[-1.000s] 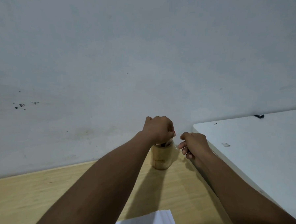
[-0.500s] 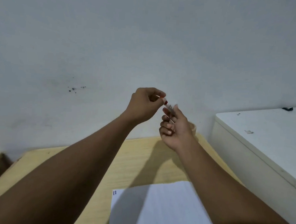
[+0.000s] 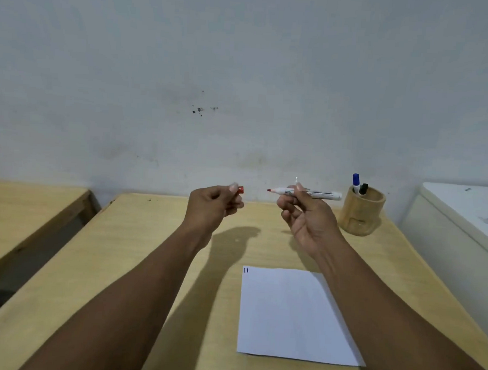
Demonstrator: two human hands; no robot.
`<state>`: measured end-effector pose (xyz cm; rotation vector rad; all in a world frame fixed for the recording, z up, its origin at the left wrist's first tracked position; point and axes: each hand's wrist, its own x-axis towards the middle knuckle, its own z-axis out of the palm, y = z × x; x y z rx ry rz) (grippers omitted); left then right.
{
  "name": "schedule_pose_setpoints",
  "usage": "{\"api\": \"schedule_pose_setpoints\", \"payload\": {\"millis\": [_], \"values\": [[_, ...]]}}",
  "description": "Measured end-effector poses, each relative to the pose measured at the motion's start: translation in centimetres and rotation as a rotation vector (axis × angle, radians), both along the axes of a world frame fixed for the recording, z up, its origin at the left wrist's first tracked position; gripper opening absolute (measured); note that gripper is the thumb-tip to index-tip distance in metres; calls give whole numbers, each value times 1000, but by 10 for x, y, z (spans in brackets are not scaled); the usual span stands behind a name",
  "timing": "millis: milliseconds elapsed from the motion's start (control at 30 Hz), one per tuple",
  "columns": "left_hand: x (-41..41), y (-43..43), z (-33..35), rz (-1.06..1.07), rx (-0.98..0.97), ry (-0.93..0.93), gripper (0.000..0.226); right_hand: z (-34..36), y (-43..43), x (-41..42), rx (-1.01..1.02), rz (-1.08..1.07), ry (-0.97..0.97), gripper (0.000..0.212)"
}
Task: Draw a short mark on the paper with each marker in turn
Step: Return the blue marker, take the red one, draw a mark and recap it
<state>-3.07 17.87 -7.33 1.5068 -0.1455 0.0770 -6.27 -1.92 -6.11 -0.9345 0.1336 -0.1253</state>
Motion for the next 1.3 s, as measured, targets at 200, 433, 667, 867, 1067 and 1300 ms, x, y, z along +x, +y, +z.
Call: {"api": "schedule_pose_setpoints", "payload": {"millis": [200, 433, 667, 867, 1067, 1300], "values": [[-5, 41, -37, -166, 623, -5, 19, -17, -18, -10, -319, -96, 153, 19], [-10, 20, -48, -317, 985, -8, 6, -51, 16, -35, -560, 40, 186, 17], [-4, 22, -42, -488, 977, 170, 55, -77, 23, -37, -677, 57, 113, 25], [-6, 18, -53, -494, 1150, 68, 92, -90, 25, -37, -770, 52, 30, 26], [-5, 16, -49, -501, 1159, 74, 90, -95, 27, -35, -815, 72, -17, 25], [-5, 17, -49, -501, 1143, 66, 91, -94, 27, -35, -827, 95, 1, 22]]}}
